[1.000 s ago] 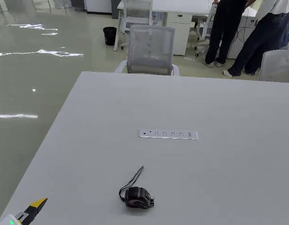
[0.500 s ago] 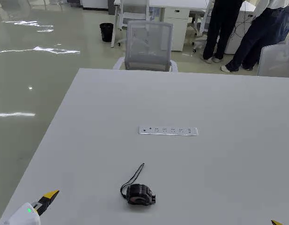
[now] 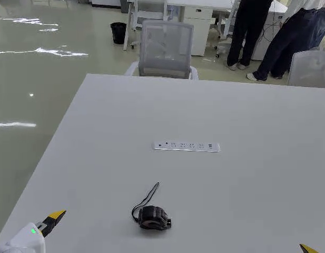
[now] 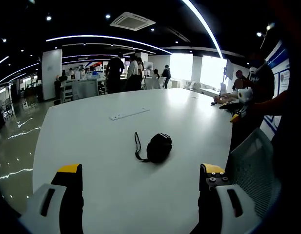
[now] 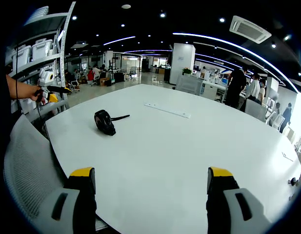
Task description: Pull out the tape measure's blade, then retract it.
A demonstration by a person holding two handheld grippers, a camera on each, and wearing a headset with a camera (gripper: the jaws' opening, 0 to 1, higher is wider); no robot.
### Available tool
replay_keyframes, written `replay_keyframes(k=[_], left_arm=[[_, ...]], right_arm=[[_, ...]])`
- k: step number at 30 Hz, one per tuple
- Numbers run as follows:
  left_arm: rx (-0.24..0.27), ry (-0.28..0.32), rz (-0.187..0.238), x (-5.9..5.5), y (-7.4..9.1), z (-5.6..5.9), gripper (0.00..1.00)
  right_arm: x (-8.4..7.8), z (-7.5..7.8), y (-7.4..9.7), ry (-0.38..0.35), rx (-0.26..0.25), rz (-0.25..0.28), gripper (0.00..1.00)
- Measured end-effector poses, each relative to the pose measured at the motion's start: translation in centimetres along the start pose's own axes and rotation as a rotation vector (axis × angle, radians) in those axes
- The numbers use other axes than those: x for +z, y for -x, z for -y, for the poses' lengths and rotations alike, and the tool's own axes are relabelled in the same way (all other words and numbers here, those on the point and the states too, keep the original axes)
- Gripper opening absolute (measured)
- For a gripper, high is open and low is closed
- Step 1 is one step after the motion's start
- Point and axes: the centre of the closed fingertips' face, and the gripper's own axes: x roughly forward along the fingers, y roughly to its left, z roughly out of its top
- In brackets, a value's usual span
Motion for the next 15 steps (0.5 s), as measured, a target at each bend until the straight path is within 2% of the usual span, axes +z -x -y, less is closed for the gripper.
replay_keyframes(k=[3,7,10,15], left_arm=[[-0.015,-0.023,0.009,0.4,-0.3,0.2,0.99],[-0.032,-0.07,-0.033,-0.4,-1.1,0.3,0.99],[-0.053,-0.079,-0.049,-0.6,-1.3,0.8,0.99],[-0.061,-0.085,-0.061,-0.9,-1.5,0.4,0.99]], right_arm=[[0.5,-0.1,-0.4,0.001,0.011,0.002,0.96],[0.9,-0.4,-1.0,0.007,0.026,0.008,0.95],[1.2,-1.1,-1.3,0.026,0.051,0.006,0.95],[1.2,-0.9,-2.0,0.043,0.057,0.001,0.95]])
